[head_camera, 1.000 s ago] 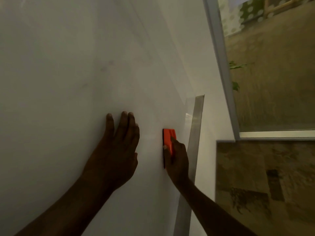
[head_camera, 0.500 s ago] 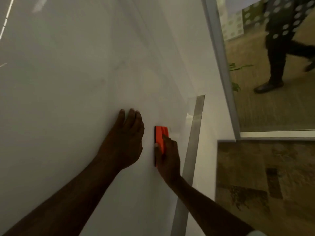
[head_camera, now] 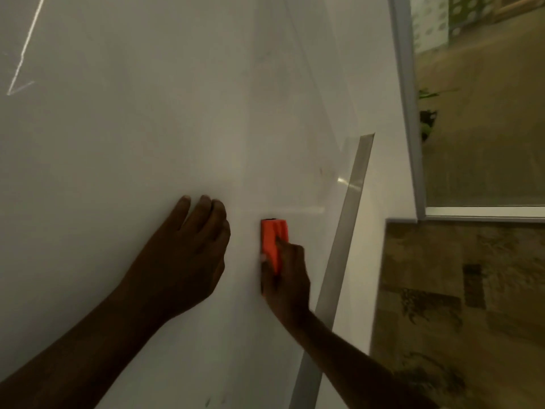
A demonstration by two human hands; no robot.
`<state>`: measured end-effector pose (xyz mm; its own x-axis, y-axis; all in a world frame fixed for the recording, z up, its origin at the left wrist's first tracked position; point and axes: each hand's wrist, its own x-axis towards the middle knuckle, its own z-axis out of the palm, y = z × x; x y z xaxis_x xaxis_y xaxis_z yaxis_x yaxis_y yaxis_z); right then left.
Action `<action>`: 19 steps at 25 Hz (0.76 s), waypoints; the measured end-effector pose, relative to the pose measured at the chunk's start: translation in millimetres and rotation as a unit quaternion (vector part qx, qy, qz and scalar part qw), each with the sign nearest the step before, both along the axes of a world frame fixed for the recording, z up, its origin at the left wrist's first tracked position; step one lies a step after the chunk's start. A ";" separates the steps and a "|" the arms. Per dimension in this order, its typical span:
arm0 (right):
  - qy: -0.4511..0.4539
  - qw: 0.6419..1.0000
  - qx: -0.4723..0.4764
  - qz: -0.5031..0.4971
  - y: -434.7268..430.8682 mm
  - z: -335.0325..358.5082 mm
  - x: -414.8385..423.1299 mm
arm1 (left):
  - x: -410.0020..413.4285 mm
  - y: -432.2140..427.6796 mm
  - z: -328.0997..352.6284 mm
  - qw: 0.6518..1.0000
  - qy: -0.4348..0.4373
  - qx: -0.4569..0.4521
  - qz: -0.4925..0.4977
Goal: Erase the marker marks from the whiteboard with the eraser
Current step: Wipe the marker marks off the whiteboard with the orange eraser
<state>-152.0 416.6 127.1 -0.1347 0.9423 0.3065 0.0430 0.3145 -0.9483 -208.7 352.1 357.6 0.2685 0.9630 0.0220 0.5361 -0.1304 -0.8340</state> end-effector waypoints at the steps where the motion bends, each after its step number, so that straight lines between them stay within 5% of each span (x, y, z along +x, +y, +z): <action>1: -0.026 0.998 -0.053 -0.028 12.4 -19.9 0.4 | 0.1 -13.9 1.4 1.000 0.001 0.000 -0.002; 4: -0.029 0.961 -0.266 -0.063 23.1 -30.5 6.7 | 1.6 -57.8 4.6 1.000 0.007 0.002 0.002; 9: 0.104 0.994 -0.018 0.026 -121.9 67.6 4.4 | 4.1 -104.8 9.9 1.000 0.005 0.022 -0.008; 11: 0.072 0.995 0.047 0.043 -152.8 55.1 9.2 | 3.5 -123.4 9.4 1.000 0.004 0.030 -0.005; 16: 0.003 0.989 -0.145 -0.037 -133.8 -44.2 17.0 | 9.8 -153.4 -9.3 0.999 0.030 0.024 -0.004; 19: 0.043 0.984 -0.171 -0.015 -156.6 -18.8 9.3 | 9.8 -155.4 -16.2 0.999 0.026 0.032 -0.009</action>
<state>-142.7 259.9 108.3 -0.0930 0.9954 -0.0208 -0.0378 -0.0244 -0.9990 -198.9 196.7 341.3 0.2880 0.9551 0.0690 0.4902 -0.0851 -0.8674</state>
